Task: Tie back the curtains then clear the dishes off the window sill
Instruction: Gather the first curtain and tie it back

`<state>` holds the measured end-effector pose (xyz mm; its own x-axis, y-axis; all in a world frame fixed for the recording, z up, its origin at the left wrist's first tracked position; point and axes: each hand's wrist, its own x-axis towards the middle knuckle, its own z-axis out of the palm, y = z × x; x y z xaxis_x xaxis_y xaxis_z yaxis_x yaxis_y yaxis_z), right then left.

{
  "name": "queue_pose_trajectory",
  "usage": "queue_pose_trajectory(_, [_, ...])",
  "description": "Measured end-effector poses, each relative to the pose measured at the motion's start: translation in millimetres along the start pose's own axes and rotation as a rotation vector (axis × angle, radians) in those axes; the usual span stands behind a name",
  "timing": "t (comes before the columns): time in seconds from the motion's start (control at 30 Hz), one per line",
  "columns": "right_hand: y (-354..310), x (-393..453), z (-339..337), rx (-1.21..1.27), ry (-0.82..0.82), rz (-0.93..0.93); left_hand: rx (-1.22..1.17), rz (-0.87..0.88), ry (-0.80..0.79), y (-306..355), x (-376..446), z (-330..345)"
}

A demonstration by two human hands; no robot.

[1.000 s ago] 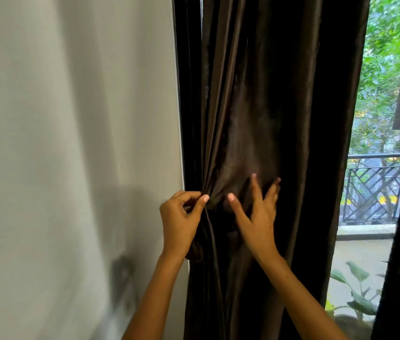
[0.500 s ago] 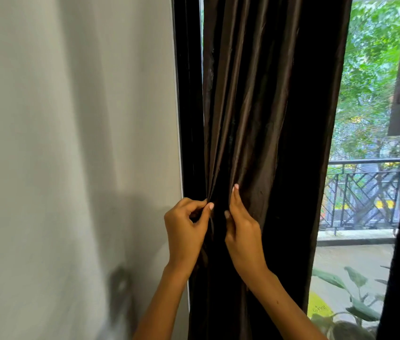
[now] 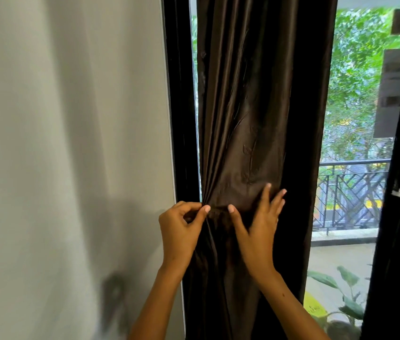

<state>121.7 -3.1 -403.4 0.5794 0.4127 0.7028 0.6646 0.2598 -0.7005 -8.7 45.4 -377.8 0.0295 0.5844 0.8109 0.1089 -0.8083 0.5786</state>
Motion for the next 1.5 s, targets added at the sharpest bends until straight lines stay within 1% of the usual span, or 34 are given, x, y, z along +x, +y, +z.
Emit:
queue_pose_trajectory(0.03, [-0.1,5.7,-2.0,0.093,-0.013,0.087,0.002,0.001,0.003,-0.9,0.6,-0.2])
queue_pose_trajectory(0.07, [-0.3,9.5,-3.3,0.162,-0.036,0.124,0.009,0.007,0.007,-1.6,0.9,-0.3])
queue_pose_trajectory(0.1, [-1.2,10.5,-4.0,0.191,-0.041,0.113,0.015,0.018,0.011,-1.8,1.1,-0.5])
queue_pose_trajectory(0.23, [-4.2,-2.5,-3.3,0.077,0.003,-0.141,0.022,0.057,0.027,-0.4,-2.3,-1.8])
queue_pose_trajectory(0.37, [-8.2,-18.3,3.1,-0.01,-0.149,-0.269,-0.035,0.063,0.01,3.3,-6.6,-0.6])
queue_pose_trajectory(0.43, [-10.1,-19.3,4.0,-0.004,-0.22,-0.316,-0.074,0.04,-0.003,4.0,-8.2,0.0])
queue_pose_trajectory(0.6, [-17.9,-24.2,3.8,0.117,-0.421,-0.266,-0.154,-0.007,-0.037,6.0,-7.2,-0.1])
queue_pose_trajectory(0.7, [-15.2,-24.2,3.9,0.154,-0.492,-0.245,-0.09,-0.001,0.0,4.5,-0.5,-0.2])
queue_pose_trajectory(0.73, [-14.0,-22.7,2.9,0.172,-0.482,-0.232,-0.058,0.004,0.009,2.9,1.8,-0.6])
queue_pose_trajectory(0.77, [-12.4,-19.6,2.0,0.178,-0.415,-0.218,-0.034,0.011,0.01,0.9,3.5,-1.1])
queue_pose_trajectory(0.83, [-7.1,-8.2,-0.5,0.157,-0.198,-0.116,-0.003,0.031,0.012,-2.9,5.5,-2.2])
queue_pose_trajectory(0.87, [-6.2,-0.9,-2.9,0.16,-0.112,-0.006,0.003,0.036,0.016,-4.7,5.1,-3.4])
queue_pose_trajectory(0.9, [-6.6,7.4,-6.7,0.197,-0.09,0.124,0.003,0.038,0.021,-5.7,4.9,-4.1])
queue_pose_trajectory(0.97, [-7.4,21.6,-12.5,0.379,-0.177,0.335,-0.011,0.034,0.029,-7.0,4.2,-5.8])
queue_pose_trajectory(1.0, [-8.0,25.2,-12.7,0.485,-0.238,0.389,-0.015,0.031,0.028,-7.3,4.3,-6.8])
queue_pose_trajectory(1.03, [-9.5,26.2,-11.8,0.565,-0.292,0.405,-0.013,0.03,0.027,-7.4,4.5,-7.5])
queue_pose_trajectory(1.07, [-12.2,24.7,-11.1,0.616,-0.319,0.383,-0.009,0.032,0.027,-7.0,4.6,-7.3])
queue_pose_trajectory(1.1, [-12.4,22.0,-9.4,0.627,-0.311,0.337,-0.004,0.034,0.032,-6.4,4.1,-6.8])
queue_pose_trajectory(1.13, [-11.0,19.1,-7.1,0.608,-0.269,0.278,0.002,0.035,0.04,-6.0,3.6,-6.2])
queue_pose_trajectory(1.23, [-11.0,7.5,-4.9,0.515,-0.067,0.116,0.039,0.061,0.061,-4.7,1.4,-4.7])
queue_pose_trajectory(1.33, [-13.6,-2.1,-3.8,0.304,0.103,-0.071,0.066,0.087,0.061,-3.6,-0.5,-3.1])
queue_pose_trajectory(1.4, [-15.1,-8.4,-1.8,0.193,0.095,-0.217,0.076,0.101,0.06,-3.0,-1.4,-0.9])
queue_pose_trajectory(1.5, [-15.9,-12.7,0.6,0.089,-0.02,-0.345,0.046,0.123,0.027,0.2,-4.1,3.8])
